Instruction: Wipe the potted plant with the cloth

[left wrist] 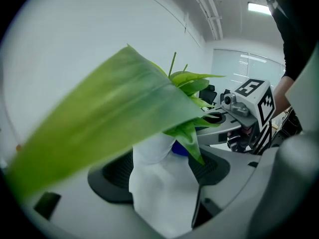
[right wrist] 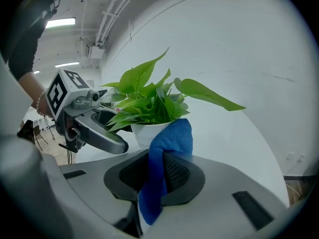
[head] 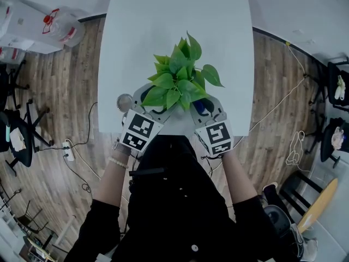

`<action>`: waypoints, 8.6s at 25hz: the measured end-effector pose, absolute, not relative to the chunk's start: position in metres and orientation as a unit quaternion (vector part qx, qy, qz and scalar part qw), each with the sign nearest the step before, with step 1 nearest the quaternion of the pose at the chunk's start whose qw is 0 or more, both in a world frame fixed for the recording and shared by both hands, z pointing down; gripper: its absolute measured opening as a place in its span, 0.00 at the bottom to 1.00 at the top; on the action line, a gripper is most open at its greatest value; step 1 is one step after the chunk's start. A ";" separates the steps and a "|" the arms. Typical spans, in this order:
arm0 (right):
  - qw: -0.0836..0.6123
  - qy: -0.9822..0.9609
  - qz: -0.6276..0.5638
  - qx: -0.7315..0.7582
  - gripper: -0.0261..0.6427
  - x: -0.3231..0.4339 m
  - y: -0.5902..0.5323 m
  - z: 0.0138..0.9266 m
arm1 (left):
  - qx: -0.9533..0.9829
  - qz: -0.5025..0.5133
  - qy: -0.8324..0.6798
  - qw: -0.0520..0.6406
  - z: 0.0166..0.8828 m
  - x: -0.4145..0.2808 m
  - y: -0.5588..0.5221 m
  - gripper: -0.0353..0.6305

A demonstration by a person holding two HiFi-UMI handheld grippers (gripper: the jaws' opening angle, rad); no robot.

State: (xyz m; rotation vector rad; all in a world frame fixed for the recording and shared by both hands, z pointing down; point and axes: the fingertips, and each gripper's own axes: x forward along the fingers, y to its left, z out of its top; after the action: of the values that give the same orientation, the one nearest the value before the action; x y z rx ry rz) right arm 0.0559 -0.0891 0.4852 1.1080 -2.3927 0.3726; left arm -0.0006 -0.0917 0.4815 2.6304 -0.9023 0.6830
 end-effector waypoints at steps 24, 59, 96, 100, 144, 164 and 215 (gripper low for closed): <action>0.252 -0.879 0.101 0.392 0.17 0.058 -0.144 0.487 | 0.922 0.227 -0.290 0.115 0.483 -0.002 -0.145 0.59; 0.235 -0.869 0.137 0.413 0.17 0.056 -0.118 0.485 | 0.904 0.243 -0.320 0.145 0.486 -0.011 -0.113 0.57; 0.233 -0.870 0.152 0.408 0.17 0.044 -0.097 0.485 | 0.875 0.249 -0.386 0.153 0.482 0.002 -0.121 0.60; 0.228 -0.869 0.161 0.410 0.17 0.045 -0.093 0.485 | 0.879 0.239 -0.377 0.167 0.483 0.003 -0.117 0.60; 0.233 -0.859 0.154 0.428 0.17 0.046 -0.089 0.486 | 0.868 0.252 -0.393 0.170 0.479 -0.002 -0.104 0.58; 0.221 -0.853 0.163 0.444 0.17 0.053 -0.069 0.474 | 0.873 0.236 -0.391 0.171 0.470 -0.030 -0.086 0.58; 0.115 -0.857 -0.006 0.502 0.17 0.078 -0.069 0.247 | 0.890 0.115 -0.441 0.020 0.245 -0.045 -0.067 0.07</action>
State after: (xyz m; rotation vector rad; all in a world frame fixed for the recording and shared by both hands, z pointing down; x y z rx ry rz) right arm 0.0782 -0.0689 0.2467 1.4701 -2.5115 -0.0184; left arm -0.0451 -0.0673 0.2454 2.7616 -1.3679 0.3563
